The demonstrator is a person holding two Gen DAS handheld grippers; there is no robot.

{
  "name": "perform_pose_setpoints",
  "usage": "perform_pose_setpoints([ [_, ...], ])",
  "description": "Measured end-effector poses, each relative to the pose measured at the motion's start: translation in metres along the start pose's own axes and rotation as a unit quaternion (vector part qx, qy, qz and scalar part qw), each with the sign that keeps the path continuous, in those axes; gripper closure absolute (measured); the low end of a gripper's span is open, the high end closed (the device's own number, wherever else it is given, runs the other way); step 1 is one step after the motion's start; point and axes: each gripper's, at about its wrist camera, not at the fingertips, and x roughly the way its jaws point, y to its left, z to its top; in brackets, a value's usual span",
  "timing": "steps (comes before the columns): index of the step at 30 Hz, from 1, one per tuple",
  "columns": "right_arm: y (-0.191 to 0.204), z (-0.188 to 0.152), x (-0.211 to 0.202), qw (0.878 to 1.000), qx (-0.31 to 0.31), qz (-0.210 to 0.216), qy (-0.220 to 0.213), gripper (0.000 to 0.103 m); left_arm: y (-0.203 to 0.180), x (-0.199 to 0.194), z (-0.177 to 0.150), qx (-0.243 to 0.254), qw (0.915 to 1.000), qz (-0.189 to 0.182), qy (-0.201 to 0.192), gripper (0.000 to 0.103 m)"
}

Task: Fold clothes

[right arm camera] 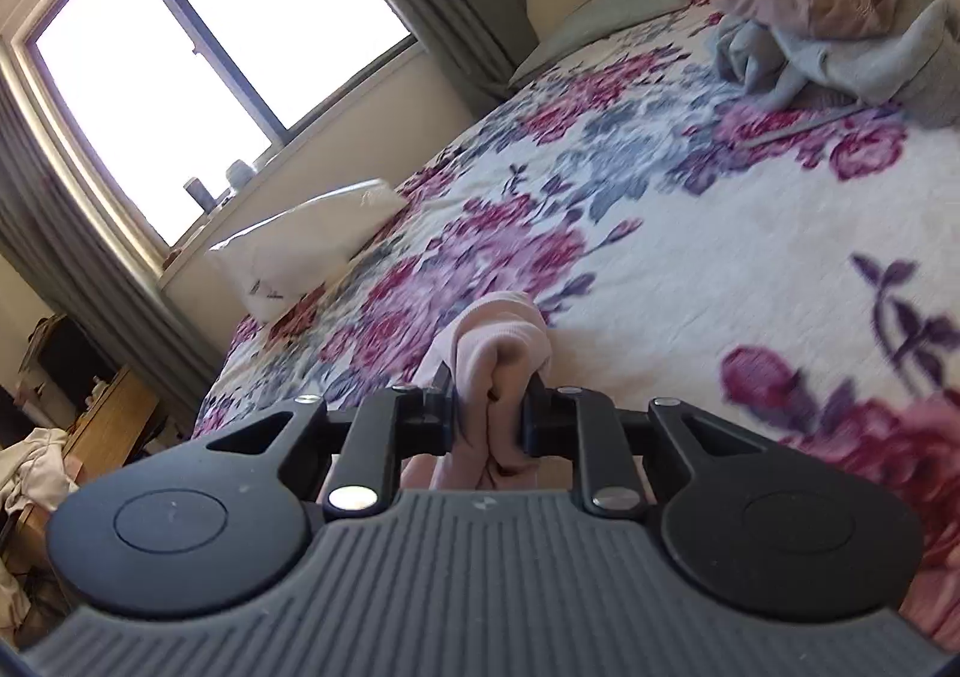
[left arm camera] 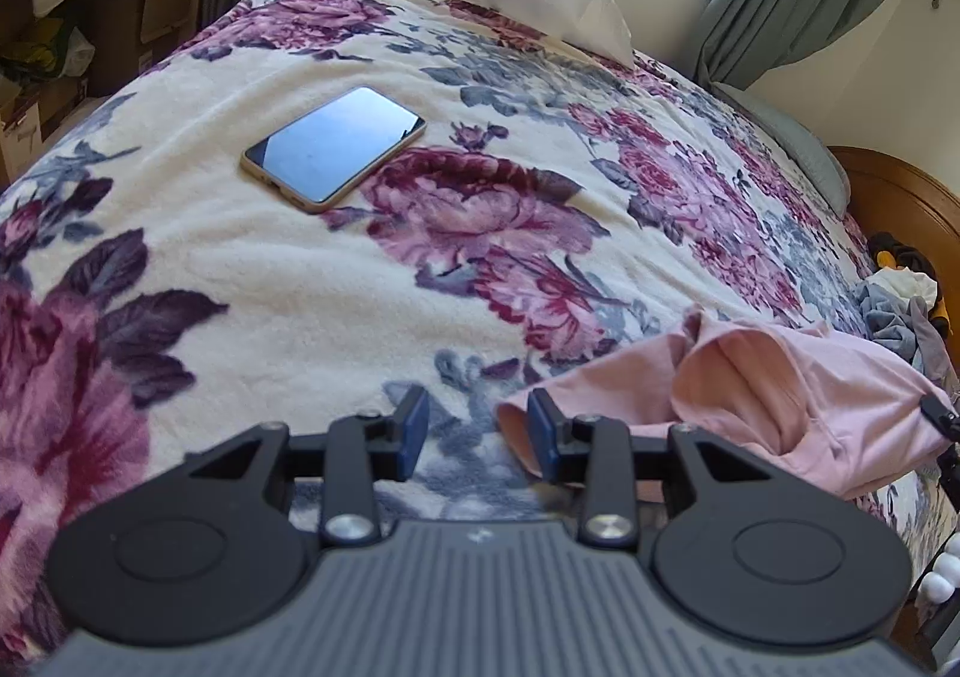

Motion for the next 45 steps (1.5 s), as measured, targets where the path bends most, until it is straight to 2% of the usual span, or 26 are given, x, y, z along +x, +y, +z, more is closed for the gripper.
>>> perform_pose_setpoints([
  [4,0.043,0.003,0.003,0.993,-0.112,0.039,0.010,0.083,0.000,-0.004,0.001,-0.004,1.0000,-0.002,0.000,0.067],
  [6,0.087,-0.019,0.004,0.976,-0.201,0.085,0.021,0.083,0.000,-0.006,0.002,-0.005,1.0000,-0.002,-0.001,0.067],
  [10,0.150,-0.076,0.013,0.940,-0.285,0.162,0.091,0.081,-0.002,-0.017,0.006,-0.009,0.9998,-0.011,-0.012,0.066],
  [13,0.173,-0.115,0.021,0.915,-0.325,0.180,0.159,0.074,-0.006,-0.025,0.009,-0.011,0.9995,-0.024,-0.019,0.062],
  [14,0.176,-0.127,0.019,0.909,-0.324,0.192,0.181,0.072,-0.009,-0.028,0.009,-0.010,0.9993,-0.030,-0.020,0.060],
  [15,0.174,-0.130,0.014,0.908,-0.303,0.216,0.192,0.066,-0.011,-0.030,0.009,-0.008,0.9991,-0.036,-0.021,0.058],
  [17,0.165,-0.125,0.002,0.913,-0.255,0.253,0.194,0.056,-0.018,-0.032,0.009,-0.007,0.9984,-0.052,-0.023,0.052],
  [18,0.161,-0.120,-0.004,0.917,-0.240,0.260,0.184,0.051,-0.022,-0.033,0.009,-0.006,0.9979,-0.060,-0.024,0.051],
  [19,0.158,-0.115,-0.011,0.921,-0.230,0.261,0.174,0.049,-0.026,-0.033,0.008,-0.003,0.9974,-0.068,-0.025,0.051],
  [20,0.150,-0.106,-0.016,0.931,-0.215,0.254,0.151,0.049,-0.030,-0.033,0.008,0.000,0.9969,-0.074,-0.026,0.050],
  [21,0.142,-0.096,-0.019,0.942,-0.200,0.235,0.130,0.049,-0.036,-0.030,0.007,0.005,0.9963,-0.082,-0.028,0.049],
  [22,0.139,-0.093,-0.016,0.948,-0.193,0.220,0.122,0.049,-0.041,-0.027,0.006,0.011,0.9958,-0.087,-0.026,0.049],
  [23,0.131,-0.086,-0.011,0.960,-0.185,0.177,0.111,0.049,-0.046,-0.021,0.004,0.018,0.9957,-0.088,-0.022,0.048],
  [25,0.120,-0.086,0.005,0.967,-0.181,0.131,0.121,0.049,-0.057,-0.005,-0.002,0.035,0.9953,-0.091,-0.005,0.046],
  [26,0.113,-0.088,0.015,0.969,-0.180,0.104,0.135,0.049,-0.061,0.003,-0.006,0.046,0.9948,-0.090,0.006,0.044],
  [29,0.089,-0.116,0.033,0.965,-0.186,0.061,0.172,0.041,-0.071,0.036,-0.027,0.095,0.9937,-0.023,0.056,0.041],
  [30,0.080,-0.117,0.037,0.969,-0.160,0.061,0.179,0.032,-0.069,0.038,-0.029,0.093,0.9938,-0.018,0.059,0.037],
  [31,0.072,-0.116,0.040,0.972,-0.130,0.062,0.187,0.017,-0.066,0.038,-0.031,0.090,0.9940,-0.015,0.060,0.037],
  [32,0.066,-0.116,0.042,0.973,-0.114,0.060,0.193,0.013,-0.064,0.039,-0.032,0.087,0.9943,-0.011,0.061,0.037],
  [34,0.060,-0.118,0.044,0.974,-0.094,0.063,0.197,0.013,-0.059,0.037,-0.032,0.078,0.9953,-0.009,0.055,0.038],
  [37,0.069,-0.121,0.038,0.976,-0.118,0.058,0.174,0.012,-0.052,0.020,-0.022,0.057,0.9981,-0.020,0.012,0.038],
  [38,0.071,-0.123,0.036,0.977,-0.125,0.056,0.166,0.012,-0.050,0.017,-0.019,0.046,0.9986,-0.026,0.002,0.037],
  [39,0.073,-0.123,0.035,0.978,-0.130,0.054,0.155,0.012,-0.048,0.015,-0.017,0.034,0.9989,-0.031,-0.008,0.030],
  [41,0.076,-0.123,0.033,0.980,-0.139,0.050,0.131,0.012,-0.049,0.022,-0.013,0.019,0.9995,-0.026,-0.003,0.018],
  [43,0.078,-0.125,0.034,0.981,-0.145,0.050,0.119,0.012,-0.046,0.033,-0.014,-0.005,0.9994,-0.032,0.007,0.018],
  [45,0.079,-0.124,0.036,0.981,-0.148,0.053,0.111,0.012,-0.045,0.041,-0.018,-0.032,0.9972,-0.065,0.018,0.020],
])
